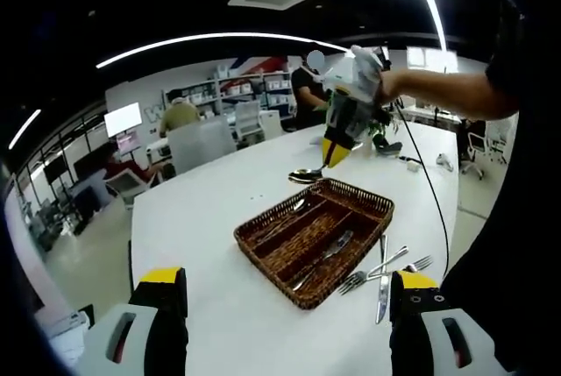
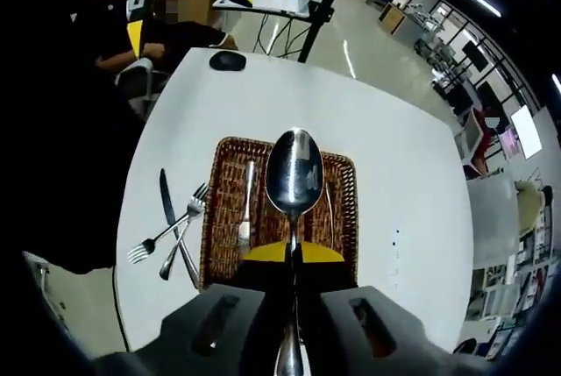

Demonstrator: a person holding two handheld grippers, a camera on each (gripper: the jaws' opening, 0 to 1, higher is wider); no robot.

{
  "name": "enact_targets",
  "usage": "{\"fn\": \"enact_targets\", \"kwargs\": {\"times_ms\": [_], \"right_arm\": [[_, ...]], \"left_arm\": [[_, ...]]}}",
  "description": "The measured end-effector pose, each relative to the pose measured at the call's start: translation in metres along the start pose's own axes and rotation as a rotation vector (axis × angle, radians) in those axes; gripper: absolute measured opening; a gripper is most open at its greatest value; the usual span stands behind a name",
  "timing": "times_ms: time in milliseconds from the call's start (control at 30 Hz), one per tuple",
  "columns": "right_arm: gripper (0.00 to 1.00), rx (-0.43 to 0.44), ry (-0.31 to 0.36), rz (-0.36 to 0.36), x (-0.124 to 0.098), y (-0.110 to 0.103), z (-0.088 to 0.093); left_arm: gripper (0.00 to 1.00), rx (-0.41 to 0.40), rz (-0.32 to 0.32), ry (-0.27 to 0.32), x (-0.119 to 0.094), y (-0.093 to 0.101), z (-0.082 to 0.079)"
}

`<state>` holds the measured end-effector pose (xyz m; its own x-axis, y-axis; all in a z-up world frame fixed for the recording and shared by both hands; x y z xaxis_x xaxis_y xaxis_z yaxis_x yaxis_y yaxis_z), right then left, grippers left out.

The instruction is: Arrange the knives, forks, and spoons in their matching storage slots by inserting each utensil handle-first until every utensil is classified and aligned in the correct compartment

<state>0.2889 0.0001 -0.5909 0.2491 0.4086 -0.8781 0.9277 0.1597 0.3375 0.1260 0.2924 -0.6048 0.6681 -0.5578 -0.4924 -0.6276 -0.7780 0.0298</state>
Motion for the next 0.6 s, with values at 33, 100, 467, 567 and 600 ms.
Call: {"fn": "enact_targets", "kwargs": {"times_ms": [33,100,467,567,600], "right_arm": [[0.00,-0.003,-0.001,0.002,0.002,0.005,0.001],[0.00,0.000,-0.005,0.000,0.005,0.012,0.002],[0.00,0.045,-0.034,-0.009,0.027,0.040,0.014],[0.00,0.058,-0.031,-0.004,0.030,0.048,0.014],[0.00,0.060,-0.029,-0.002,0.030,0.050,0.014]], "left_arm": [[1.00,-0.001,0.000,0.000,0.000,0.000,0.001],[1.00,-0.005,0.001,0.002,0.001,0.000,0.001],[1.00,-0.001,0.012,0.000,0.009,-0.001,-0.003],[1.00,0.002,0.014,-0.002,0.011,0.000,-0.004],[1.00,0.004,0.010,-0.001,0.011,-0.001,-0.004]]}}
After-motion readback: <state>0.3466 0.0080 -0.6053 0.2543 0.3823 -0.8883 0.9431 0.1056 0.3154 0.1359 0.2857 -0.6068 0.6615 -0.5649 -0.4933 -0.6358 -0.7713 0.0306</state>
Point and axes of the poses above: the point that each gripper's makers call its tool centre point, and the gripper's own axes: x roughly forward along the fingers, y roughly to its right, z roughly out of its underside, the point moved 10 cm from there along -x, roughly backward along the fingers, and after that the axes turned 9 degrees about -x, right-handed, at the moved point
